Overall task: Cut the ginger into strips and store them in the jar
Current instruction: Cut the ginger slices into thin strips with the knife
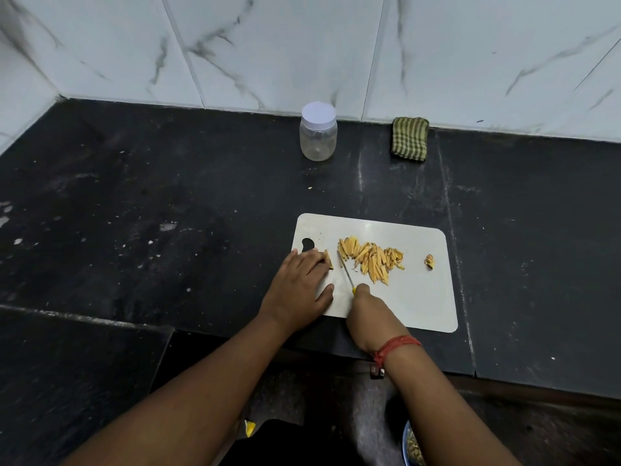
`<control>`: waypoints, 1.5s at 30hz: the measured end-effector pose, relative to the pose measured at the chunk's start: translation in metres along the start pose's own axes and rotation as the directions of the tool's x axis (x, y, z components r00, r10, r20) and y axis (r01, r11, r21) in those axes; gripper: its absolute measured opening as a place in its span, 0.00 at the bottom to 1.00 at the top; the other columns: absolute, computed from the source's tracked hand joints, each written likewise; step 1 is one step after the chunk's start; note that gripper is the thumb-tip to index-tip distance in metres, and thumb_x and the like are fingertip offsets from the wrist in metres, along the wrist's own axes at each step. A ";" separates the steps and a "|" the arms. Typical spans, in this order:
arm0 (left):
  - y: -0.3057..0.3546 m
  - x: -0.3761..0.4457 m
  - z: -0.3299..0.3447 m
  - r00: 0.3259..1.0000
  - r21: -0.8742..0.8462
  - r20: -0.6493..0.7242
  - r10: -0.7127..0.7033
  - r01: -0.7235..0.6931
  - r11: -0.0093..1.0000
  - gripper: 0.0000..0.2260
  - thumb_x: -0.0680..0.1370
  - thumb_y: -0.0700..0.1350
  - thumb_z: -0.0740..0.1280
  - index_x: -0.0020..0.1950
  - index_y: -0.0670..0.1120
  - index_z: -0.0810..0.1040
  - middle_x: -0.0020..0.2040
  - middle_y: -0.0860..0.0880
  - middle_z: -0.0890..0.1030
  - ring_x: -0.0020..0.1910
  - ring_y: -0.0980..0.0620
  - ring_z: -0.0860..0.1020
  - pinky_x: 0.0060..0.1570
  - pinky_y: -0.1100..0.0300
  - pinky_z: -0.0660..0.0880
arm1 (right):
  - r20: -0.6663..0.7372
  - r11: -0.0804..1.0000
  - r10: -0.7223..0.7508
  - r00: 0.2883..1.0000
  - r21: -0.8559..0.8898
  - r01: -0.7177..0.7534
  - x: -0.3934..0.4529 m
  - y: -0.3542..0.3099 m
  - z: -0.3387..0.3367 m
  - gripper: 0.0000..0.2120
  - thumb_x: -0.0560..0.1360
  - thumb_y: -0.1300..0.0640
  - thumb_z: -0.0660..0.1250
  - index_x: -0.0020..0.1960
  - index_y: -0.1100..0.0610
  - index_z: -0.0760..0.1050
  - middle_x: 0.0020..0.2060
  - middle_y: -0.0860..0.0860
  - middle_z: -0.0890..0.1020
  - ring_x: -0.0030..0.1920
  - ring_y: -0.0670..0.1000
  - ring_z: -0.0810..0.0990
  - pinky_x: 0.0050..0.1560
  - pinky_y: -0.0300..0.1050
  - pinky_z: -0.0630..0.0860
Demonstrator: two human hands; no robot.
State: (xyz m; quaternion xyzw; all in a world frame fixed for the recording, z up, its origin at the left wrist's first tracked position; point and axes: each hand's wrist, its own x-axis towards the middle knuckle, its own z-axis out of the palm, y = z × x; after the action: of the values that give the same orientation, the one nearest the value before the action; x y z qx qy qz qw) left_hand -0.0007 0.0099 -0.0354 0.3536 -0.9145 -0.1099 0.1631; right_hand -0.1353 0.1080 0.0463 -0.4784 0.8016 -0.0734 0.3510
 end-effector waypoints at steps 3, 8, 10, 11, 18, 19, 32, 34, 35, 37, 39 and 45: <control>-0.001 0.000 0.000 1.000 -0.004 -0.003 0.001 -0.001 1.000 0.20 0.78 0.54 0.62 0.65 0.45 0.79 0.68 0.49 0.75 0.70 0.49 0.71 0.77 0.47 0.59 | -0.022 1.000 -0.004 1.000 0.009 0.004 0.003 -0.004 -0.004 0.14 0.75 0.69 0.54 0.60 0.64 0.63 0.45 0.61 0.78 0.36 0.54 0.70 0.29 0.43 0.61; -0.002 -0.001 0.001 1.000 0.013 0.016 0.009 -0.010 1.000 0.21 0.79 0.55 0.62 0.67 0.44 0.78 0.69 0.48 0.75 0.72 0.49 0.70 0.78 0.47 0.58 | 0.003 1.000 0.001 1.000 0.013 -0.001 0.008 -0.012 0.002 0.13 0.77 0.68 0.53 0.61 0.63 0.63 0.51 0.63 0.80 0.48 0.60 0.79 0.35 0.45 0.65; -0.002 -0.001 0.001 1.000 0.016 0.017 0.011 -0.011 1.000 0.21 0.79 0.54 0.62 0.67 0.44 0.78 0.69 0.47 0.75 0.72 0.49 0.70 0.78 0.47 0.58 | 0.021 1.000 0.020 1.000 0.002 -0.020 0.012 -0.014 0.004 0.14 0.77 0.68 0.52 0.63 0.64 0.62 0.54 0.63 0.79 0.52 0.60 0.79 0.38 0.43 0.65; -0.002 -0.001 0.001 1.000 0.017 0.015 0.011 -0.012 1.000 0.21 0.79 0.54 0.63 0.67 0.44 0.78 0.69 0.47 0.76 0.72 0.49 0.70 0.78 0.47 0.59 | 0.028 1.000 0.027 0.999 -0.011 -0.027 0.014 -0.015 0.005 0.15 0.78 0.68 0.52 0.64 0.64 0.62 0.54 0.63 0.79 0.53 0.60 0.79 0.35 0.43 0.65; -0.002 0.000 0.000 1.000 0.029 0.023 -0.002 0.001 1.000 0.22 0.79 0.55 0.62 0.67 0.44 0.79 0.69 0.47 0.76 0.72 0.48 0.70 0.77 0.46 0.60 | 0.067 0.997 0.071 0.995 -0.020 -0.070 0.024 -0.017 0.006 0.16 0.78 0.68 0.52 0.65 0.65 0.61 0.56 0.62 0.79 0.54 0.59 0.79 0.40 0.43 0.67; -0.002 -0.001 0.000 1.000 0.036 0.024 -0.001 0.000 0.999 0.22 0.79 0.55 0.62 0.67 0.44 0.79 0.69 0.47 0.76 0.72 0.48 0.70 0.77 0.46 0.61 | 0.064 0.997 0.072 0.995 -0.029 -0.070 0.023 -0.017 0.007 0.16 0.78 0.68 0.52 0.65 0.66 0.61 0.56 0.62 0.79 0.55 0.59 0.79 0.41 0.43 0.67; 0.000 0.000 -0.001 1.000 0.028 0.006 0.001 -0.001 1.000 0.22 0.79 0.55 0.61 0.66 0.43 0.79 0.68 0.48 0.77 0.70 0.49 0.72 0.76 0.46 0.62 | 0.081 0.996 0.071 0.994 -0.067 -0.066 0.001 -0.007 0.015 0.16 0.77 0.68 0.54 0.65 0.64 0.61 0.55 0.62 0.78 0.54 0.59 0.79 0.40 0.43 0.68; 0.000 0.001 -0.002 1.000 0.029 0.003 -0.001 0.001 1.000 0.22 0.78 0.54 0.61 0.66 0.43 0.79 0.67 0.48 0.77 0.70 0.49 0.72 0.76 0.46 0.63 | 0.084 0.996 0.067 0.994 -0.056 -0.062 -0.004 -0.002 0.016 0.15 0.76 0.69 0.55 0.63 0.64 0.61 0.53 0.61 0.79 0.52 0.60 0.80 0.40 0.44 0.67; 0.001 0.001 -0.002 1.000 0.030 0.004 -0.002 0.002 1.000 0.22 0.78 0.54 0.61 0.66 0.43 0.79 0.67 0.48 0.77 0.70 0.49 0.72 0.76 0.45 0.63 | 0.087 0.996 0.067 0.994 -0.059 -0.062 -0.005 -0.001 0.016 0.15 0.76 0.69 0.55 0.63 0.63 0.61 0.52 0.61 0.79 0.51 0.60 0.80 0.40 0.44 0.67; 0.002 0.000 -0.002 1.000 0.027 0.005 0.000 0.000 1.000 0.22 0.78 0.54 0.61 0.66 0.43 0.79 0.67 0.47 0.77 0.69 0.49 0.72 0.75 0.45 0.64 | 0.097 0.996 0.066 0.993 -0.064 -0.060 -0.007 0.001 0.018 0.16 0.76 0.68 0.56 0.63 0.64 0.61 0.51 0.61 0.80 0.50 0.60 0.80 0.39 0.44 0.67; 0.002 -0.001 -0.002 1.000 0.025 0.003 -0.001 0.001 1.000 0.22 0.78 0.54 0.61 0.66 0.43 0.79 0.67 0.48 0.77 0.70 0.49 0.72 0.75 0.45 0.64 | 0.112 0.996 0.062 0.992 -0.067 -0.054 -0.008 0.004 0.019 0.17 0.76 0.68 0.58 0.63 0.63 0.60 0.50 0.60 0.80 0.49 0.59 0.80 0.38 0.44 0.67; 0.002 0.000 -0.003 1.000 0.023 0.005 -0.006 0.006 1.000 0.21 0.78 0.54 0.62 0.66 0.44 0.79 0.67 0.49 0.76 0.70 0.50 0.71 0.76 0.48 0.61 | 0.084 0.996 0.025 0.996 -0.088 -0.018 -0.013 0.008 0.014 0.17 0.76 0.68 0.56 0.64 0.64 0.60 0.49 0.60 0.80 0.43 0.57 0.78 0.38 0.44 0.67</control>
State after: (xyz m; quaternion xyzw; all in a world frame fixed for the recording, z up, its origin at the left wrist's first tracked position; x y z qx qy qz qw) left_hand -0.0006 0.0114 -0.0319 0.3581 -0.9150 -0.1008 0.1563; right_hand -0.1284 0.1264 0.0382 -0.4872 0.7935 -0.0141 0.3644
